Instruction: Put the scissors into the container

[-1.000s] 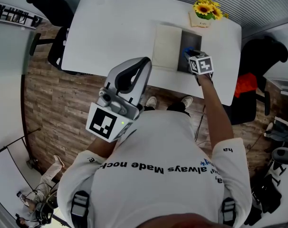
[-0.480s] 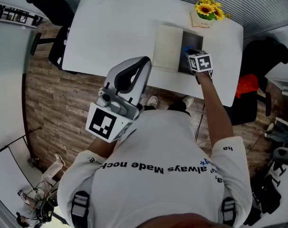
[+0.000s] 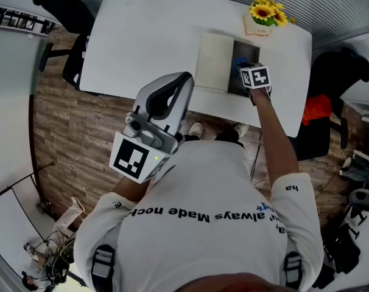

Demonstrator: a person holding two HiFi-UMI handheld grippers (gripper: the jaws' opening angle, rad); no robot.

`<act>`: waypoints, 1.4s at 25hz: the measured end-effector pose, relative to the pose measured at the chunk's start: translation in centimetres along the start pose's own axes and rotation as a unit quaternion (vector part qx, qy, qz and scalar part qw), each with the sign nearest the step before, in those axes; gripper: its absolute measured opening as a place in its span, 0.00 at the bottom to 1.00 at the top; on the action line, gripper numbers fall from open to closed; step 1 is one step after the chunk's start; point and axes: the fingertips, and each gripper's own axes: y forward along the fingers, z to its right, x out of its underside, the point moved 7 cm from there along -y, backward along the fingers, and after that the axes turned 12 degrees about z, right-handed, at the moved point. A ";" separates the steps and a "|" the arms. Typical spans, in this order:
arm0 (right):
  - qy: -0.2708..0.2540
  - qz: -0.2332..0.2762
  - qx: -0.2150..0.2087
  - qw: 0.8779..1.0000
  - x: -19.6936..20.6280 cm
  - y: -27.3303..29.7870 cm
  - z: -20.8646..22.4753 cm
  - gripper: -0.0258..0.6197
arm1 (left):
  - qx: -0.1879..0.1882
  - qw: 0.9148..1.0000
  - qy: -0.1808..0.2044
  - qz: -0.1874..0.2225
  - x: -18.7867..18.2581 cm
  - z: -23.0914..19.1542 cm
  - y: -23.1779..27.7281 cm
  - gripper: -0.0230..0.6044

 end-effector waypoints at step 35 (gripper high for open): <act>-0.009 -0.066 0.001 0.998 -0.1 3.0 0.6 0.19 | -0.005 1.000 -0.004 0.008 -0.2 0.2 -0.3 0.07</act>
